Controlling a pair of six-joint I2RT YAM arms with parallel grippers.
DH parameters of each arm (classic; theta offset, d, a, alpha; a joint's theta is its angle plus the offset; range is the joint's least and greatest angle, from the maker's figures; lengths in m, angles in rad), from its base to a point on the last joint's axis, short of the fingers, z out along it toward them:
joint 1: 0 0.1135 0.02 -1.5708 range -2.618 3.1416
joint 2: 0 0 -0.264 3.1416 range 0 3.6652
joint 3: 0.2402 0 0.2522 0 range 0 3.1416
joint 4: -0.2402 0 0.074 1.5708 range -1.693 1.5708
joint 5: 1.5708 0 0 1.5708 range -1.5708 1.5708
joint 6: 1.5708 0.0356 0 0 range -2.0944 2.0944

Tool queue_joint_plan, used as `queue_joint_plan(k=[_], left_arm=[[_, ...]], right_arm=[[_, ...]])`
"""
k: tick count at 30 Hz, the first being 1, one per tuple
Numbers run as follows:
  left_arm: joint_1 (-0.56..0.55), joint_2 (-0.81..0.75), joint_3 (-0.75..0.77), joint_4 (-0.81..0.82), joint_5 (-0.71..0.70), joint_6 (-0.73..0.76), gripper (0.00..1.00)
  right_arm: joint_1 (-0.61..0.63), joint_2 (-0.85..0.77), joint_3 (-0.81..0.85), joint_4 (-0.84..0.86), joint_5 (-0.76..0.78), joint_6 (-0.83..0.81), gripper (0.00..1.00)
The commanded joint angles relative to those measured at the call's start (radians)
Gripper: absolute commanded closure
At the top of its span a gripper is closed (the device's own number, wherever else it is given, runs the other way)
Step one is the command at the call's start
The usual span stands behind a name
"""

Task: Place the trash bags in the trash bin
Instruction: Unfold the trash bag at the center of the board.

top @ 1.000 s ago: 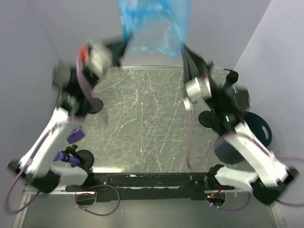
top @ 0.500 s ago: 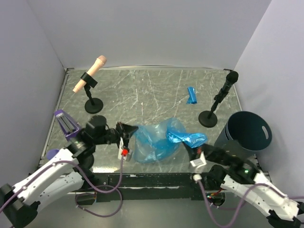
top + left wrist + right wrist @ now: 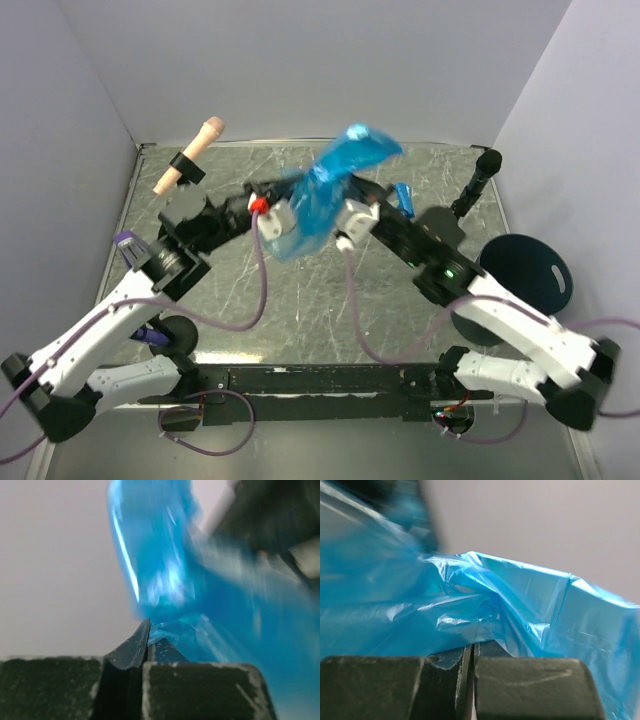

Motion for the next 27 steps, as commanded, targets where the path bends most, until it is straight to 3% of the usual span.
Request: queue_joint_plan(k=[1, 4, 7, 9, 11, 13, 15, 16, 18, 19, 21, 23, 27], left_arm=[[-0.039, 0.132, 0.32, 0.333, -0.148, 0.079, 0.99], [-0.054, 0.23, 0.476, 0.551, -0.151, 0.208, 0.99], [-0.085, 0.304, 0.593, 0.657, -0.142, 0.344, 0.99], [-0.103, 0.278, 0.527, 0.73, -0.148, 0.389, 0.99], [-0.111, 0.185, 0.32, 0.757, -0.14, 0.408, 0.99], [-0.113, 0.03, 0.057, 0.618, -0.113, 0.472, 0.99], [-0.106, -0.108, -0.207, 0.361, -0.098, 0.489, 0.99], [-0.106, -0.148, -0.297, 0.11, -0.069, 0.524, 0.99], [-0.108, -0.172, -0.322, -0.504, 0.049, 0.7, 0.99], [-0.111, -0.159, -0.321, -0.638, 0.073, 0.675, 0.99], [-0.109, -0.13, -0.263, -0.696, 0.103, 0.479, 0.99], [-0.109, -0.101, -0.178, -0.733, 0.087, 0.416, 0.99], [-0.109, -0.067, -0.08, -0.684, 0.085, 0.203, 0.99]], right_arm=[[0.008, 0.112, 0.262, 0.366, -0.074, -0.144, 1.0], [0.017, 0.202, 0.475, 0.45, -0.179, -0.275, 1.0], [0.028, 0.293, 0.686, 0.492, -0.213, -0.344, 1.0], [0.032, 0.287, 0.674, 0.515, -0.22, -0.388, 1.0], [0.032, 0.18, 0.468, 0.535, -0.216, -0.437, 1.0], [0.032, 0.041, 0.121, 0.462, -0.179, -0.448, 1.0], [0.029, -0.076, -0.188, 0.121, -0.047, -0.355, 1.0], [0.029, -0.115, -0.284, -0.1, -0.007, -0.305, 1.0], [0.047, -0.21, -0.352, -0.535, -0.114, -0.22, 1.0], [0.048, -0.295, -0.376, -0.603, -0.193, -0.196, 1.0], [0.069, -0.456, -0.427, -0.552, -0.232, -0.136, 1.0], [0.087, -0.521, -0.391, -0.554, -0.242, -0.125, 1.0], [0.089, -0.403, -0.199, -0.605, -0.168, 0.008, 1.0]])
